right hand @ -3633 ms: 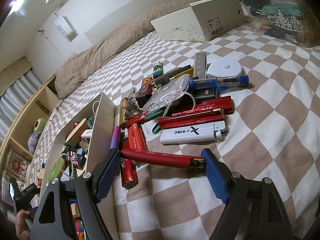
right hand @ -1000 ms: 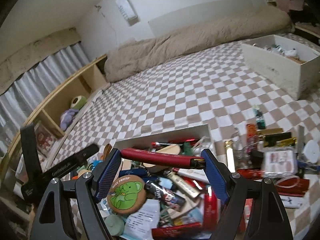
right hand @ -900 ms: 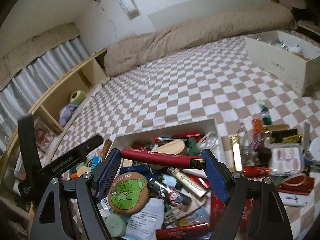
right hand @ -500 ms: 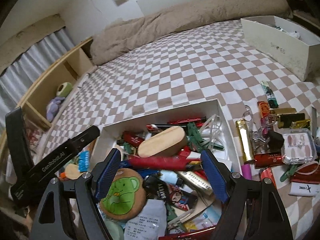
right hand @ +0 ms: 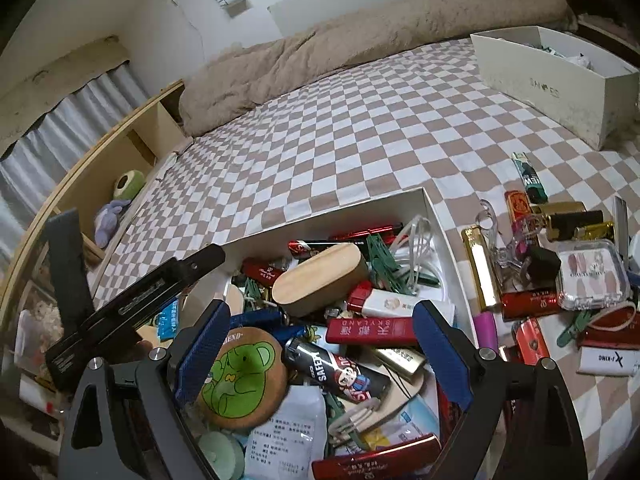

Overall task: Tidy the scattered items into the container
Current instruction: 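Open the left tool to drop the bottle into the tray while the right tool releases the lighter, then withdraw both open tools from the tray back toward the scattered items, then close the right tool on the white J-KING lighter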

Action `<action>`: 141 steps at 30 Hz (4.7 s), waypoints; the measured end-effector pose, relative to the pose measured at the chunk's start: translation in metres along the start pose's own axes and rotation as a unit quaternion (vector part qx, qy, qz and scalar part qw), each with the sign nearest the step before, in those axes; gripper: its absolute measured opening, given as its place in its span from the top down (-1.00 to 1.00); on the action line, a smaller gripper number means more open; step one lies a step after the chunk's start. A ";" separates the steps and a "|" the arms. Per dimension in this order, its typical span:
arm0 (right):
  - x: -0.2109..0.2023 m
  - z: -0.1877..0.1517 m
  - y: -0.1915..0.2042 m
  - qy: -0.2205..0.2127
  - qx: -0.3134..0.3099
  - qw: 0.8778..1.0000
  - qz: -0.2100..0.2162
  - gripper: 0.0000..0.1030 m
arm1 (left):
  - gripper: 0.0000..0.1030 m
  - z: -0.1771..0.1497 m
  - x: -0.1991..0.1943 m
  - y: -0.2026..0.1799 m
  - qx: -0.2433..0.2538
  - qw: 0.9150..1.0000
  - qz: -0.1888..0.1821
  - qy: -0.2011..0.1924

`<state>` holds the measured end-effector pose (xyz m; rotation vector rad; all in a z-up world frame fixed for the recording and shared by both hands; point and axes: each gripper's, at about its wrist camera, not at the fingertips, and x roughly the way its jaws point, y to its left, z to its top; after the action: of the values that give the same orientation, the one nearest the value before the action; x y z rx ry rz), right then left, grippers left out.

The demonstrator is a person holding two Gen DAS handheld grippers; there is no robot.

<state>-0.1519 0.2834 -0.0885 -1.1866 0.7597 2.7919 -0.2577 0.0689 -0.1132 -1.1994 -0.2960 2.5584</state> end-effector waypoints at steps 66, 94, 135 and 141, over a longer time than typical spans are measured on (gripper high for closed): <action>-0.065 -0.007 0.014 -0.110 -0.102 0.979 -0.139 -1.00 | -1.00 -0.035 -0.096 -0.024 0.106 0.993 0.027 -0.038; -0.080 0.003 -0.064 -0.114 -0.050 0.975 -0.184 -1.00 | -1.00 -0.022 -0.115 0.045 0.053 0.988 0.126 -0.072; -0.027 -0.057 -0.155 -0.026 0.043 0.949 -0.312 -1.00 | -1.00 -0.059 -0.102 0.145 -0.049 0.972 0.228 -0.026; -0.025 -0.057 -0.157 -0.022 0.040 0.950 -0.308 -1.00 | -1.00 -0.067 -0.096 0.152 -0.077 0.966 0.247 -0.025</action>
<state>-0.0644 0.4010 -0.1722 -1.1016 0.3956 2.2409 -0.1751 -0.1030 -0.1336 -1.4144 -0.2324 3.0419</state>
